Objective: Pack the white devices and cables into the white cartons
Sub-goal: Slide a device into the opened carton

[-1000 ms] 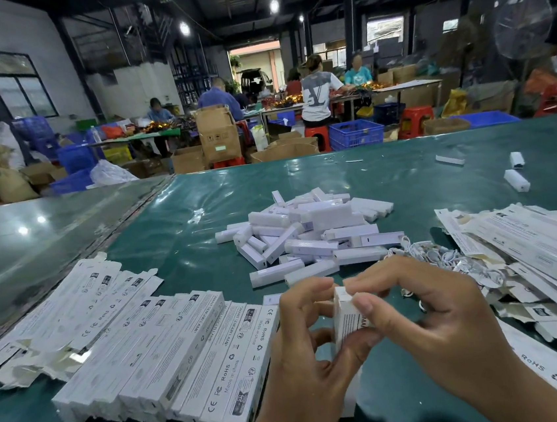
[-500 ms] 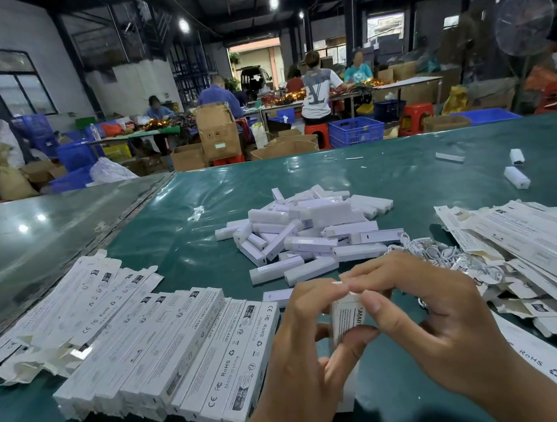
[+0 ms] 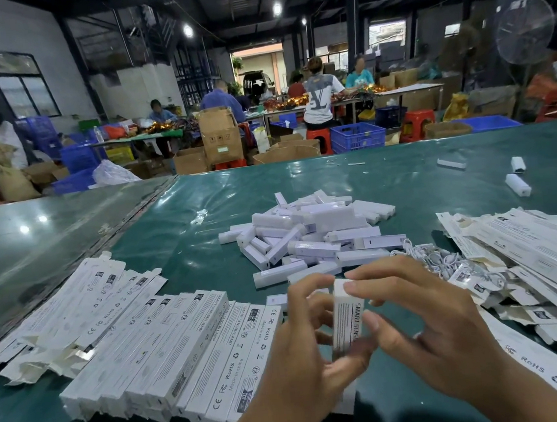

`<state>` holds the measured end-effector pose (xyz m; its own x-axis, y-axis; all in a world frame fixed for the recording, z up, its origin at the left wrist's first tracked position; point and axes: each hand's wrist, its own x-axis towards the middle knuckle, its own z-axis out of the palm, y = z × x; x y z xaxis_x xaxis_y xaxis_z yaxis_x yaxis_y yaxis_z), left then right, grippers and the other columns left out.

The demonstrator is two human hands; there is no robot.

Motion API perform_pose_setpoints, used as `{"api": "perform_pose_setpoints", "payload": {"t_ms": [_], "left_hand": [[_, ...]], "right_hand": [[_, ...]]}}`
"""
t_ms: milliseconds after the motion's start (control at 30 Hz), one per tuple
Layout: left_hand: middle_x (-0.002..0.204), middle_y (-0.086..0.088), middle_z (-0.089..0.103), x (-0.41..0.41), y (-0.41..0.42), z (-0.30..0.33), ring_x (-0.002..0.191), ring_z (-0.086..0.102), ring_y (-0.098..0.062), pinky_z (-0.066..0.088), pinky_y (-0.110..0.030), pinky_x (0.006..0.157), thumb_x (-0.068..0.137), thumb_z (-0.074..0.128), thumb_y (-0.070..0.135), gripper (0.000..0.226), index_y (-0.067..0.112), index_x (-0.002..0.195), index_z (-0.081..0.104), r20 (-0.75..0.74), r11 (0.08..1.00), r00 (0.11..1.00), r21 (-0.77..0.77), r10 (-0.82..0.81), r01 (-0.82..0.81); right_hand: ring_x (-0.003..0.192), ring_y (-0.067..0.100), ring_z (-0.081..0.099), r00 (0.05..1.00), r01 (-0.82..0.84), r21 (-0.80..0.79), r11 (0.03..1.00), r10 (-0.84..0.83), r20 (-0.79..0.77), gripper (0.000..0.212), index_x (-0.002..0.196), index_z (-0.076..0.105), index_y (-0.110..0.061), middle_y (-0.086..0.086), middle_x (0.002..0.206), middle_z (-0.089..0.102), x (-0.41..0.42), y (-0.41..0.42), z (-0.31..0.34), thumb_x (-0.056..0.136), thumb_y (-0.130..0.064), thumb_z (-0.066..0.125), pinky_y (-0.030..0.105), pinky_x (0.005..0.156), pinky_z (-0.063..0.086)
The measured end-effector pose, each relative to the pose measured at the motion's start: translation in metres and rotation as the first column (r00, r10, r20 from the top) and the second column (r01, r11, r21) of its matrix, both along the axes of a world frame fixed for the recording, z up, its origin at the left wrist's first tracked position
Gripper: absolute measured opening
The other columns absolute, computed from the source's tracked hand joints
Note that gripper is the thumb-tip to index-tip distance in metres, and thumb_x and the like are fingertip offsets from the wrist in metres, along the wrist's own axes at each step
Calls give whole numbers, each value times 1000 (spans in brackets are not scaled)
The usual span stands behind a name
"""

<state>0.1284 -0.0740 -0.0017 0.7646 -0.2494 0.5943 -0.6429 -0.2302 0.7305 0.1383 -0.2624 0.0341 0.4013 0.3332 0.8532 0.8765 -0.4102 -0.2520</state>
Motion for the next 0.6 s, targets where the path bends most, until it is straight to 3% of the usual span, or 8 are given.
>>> {"api": "perform_pose_setpoints", "payload": {"t_ms": [67,133,233,400,500,533,600], "left_hand": [[99,16,66,3,6,2,84,69,-11,58,-31,70,84,75,45,58,46,129,38,-57,967,997,251,54,-38],[103,23,63,3,6,3,86,67,-5,58,-26,68,83,74,47,52,48,125,45,-106,942,991,333,80,-40],[103,23,62,2,4,6,89,63,-7,47,-14,71,85,70,45,44,46,126,53,-43,949,993,302,109,-91],[96,14,57,3,7,14,90,58,-12,48,-23,72,88,65,44,47,44,134,54,51,937,990,319,132,-141],[93,17,65,5,24,29,77,65,-4,55,-24,60,78,64,54,42,46,118,51,-21,928,964,278,264,-248],[89,18,66,7,36,36,70,66,-2,55,-25,56,75,62,58,39,41,108,50,0,882,933,325,359,-340],[84,18,64,13,65,49,60,64,0,56,-26,50,76,60,60,34,35,96,49,97,690,836,517,541,-506]], "right_hand": [[97,10,66,999,52,6,999,-53,14,22,106,75,-6,3,109,70,6,-3,0,95,-21,64,25,78,56],[91,8,66,991,136,8,991,-136,-1,19,108,74,-9,-1,104,72,12,-10,0,92,-18,69,23,74,55],[91,10,67,982,161,-2,987,-160,-101,31,120,71,-17,-6,108,71,17,-15,-1,90,-16,66,24,71,53],[106,4,64,970,114,57,992,-99,-224,31,126,67,-31,-20,116,68,14,-12,4,95,-30,62,10,81,47],[106,1,62,913,186,106,977,-132,-386,40,132,56,-36,-27,118,64,18,-14,2,94,-42,62,10,80,47],[105,-1,61,890,234,100,967,-171,-423,38,131,55,-36,-27,115,64,20,-15,0,94,-45,62,10,78,47],[101,-3,60,859,332,16,943,-295,-420,34,126,59,-31,-23,110,63,26,-20,-3,95,-45,62,14,80,47]]}}
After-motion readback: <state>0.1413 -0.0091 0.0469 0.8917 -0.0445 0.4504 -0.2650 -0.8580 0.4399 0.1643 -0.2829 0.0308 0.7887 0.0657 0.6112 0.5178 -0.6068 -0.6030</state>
